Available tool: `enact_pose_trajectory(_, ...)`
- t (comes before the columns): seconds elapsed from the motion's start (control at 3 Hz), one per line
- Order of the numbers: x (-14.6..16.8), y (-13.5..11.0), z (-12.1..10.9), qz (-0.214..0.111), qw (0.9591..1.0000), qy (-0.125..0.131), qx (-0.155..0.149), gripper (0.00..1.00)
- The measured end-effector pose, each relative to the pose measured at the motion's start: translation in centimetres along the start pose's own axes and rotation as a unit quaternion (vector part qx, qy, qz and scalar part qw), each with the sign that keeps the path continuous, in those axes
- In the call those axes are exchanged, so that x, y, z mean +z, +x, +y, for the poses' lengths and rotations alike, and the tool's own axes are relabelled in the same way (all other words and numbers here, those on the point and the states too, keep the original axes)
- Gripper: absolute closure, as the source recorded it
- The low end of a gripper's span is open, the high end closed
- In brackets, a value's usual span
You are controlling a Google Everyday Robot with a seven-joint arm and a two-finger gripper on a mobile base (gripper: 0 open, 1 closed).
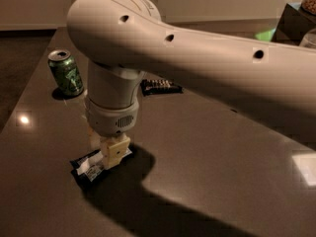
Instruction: Move rxbar blueberry near rxbar chocolate
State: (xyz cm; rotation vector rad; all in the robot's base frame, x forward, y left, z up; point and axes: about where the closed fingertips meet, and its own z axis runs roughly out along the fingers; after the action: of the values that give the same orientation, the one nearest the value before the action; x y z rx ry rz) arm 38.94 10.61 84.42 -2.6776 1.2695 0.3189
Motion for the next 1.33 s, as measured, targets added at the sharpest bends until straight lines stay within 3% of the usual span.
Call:
enact_pose_trajectory(0.33,-1.3,1.9,-1.2,-0.001,0.9995,0.01,0.029,1.0)
enact_pose_trajectory(0.67,-2.9,5.2,-3.4,0.015,0.997,0.034,0.068,1.0)
enact_pose_trajectory(1.0,-4.5,9.3,-6.0,0.054,0.9908,0.064,0.106,1.0)
enact_pose_trajectory(1.33,-6.4,13.8,-8.1,0.103,0.9793,0.099,0.143,1.0)
